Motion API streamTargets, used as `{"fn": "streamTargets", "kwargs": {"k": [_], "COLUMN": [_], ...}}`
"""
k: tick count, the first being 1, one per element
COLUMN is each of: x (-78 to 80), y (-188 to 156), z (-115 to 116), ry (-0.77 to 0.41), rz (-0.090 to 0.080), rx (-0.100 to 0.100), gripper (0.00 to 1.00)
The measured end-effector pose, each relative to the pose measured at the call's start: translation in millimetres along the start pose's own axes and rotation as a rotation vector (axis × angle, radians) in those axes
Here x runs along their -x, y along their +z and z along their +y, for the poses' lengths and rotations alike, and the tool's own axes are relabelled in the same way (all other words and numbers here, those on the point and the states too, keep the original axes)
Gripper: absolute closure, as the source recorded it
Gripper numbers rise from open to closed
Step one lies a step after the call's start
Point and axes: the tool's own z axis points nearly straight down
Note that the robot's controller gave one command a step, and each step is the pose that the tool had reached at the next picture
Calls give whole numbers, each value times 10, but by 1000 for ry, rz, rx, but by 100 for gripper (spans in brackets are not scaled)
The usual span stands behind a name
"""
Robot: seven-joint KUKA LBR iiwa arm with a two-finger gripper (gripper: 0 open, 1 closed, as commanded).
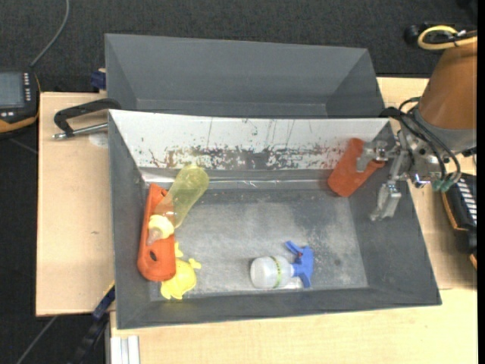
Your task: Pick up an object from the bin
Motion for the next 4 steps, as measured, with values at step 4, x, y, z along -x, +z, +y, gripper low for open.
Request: {"fn": "streamTargets", "kwargs": {"k": [4], "x": [-643], "y": [767], "z": [1193], "ry": [-399], "rz": [-9], "rx": [-2], "gripper": [0]}}
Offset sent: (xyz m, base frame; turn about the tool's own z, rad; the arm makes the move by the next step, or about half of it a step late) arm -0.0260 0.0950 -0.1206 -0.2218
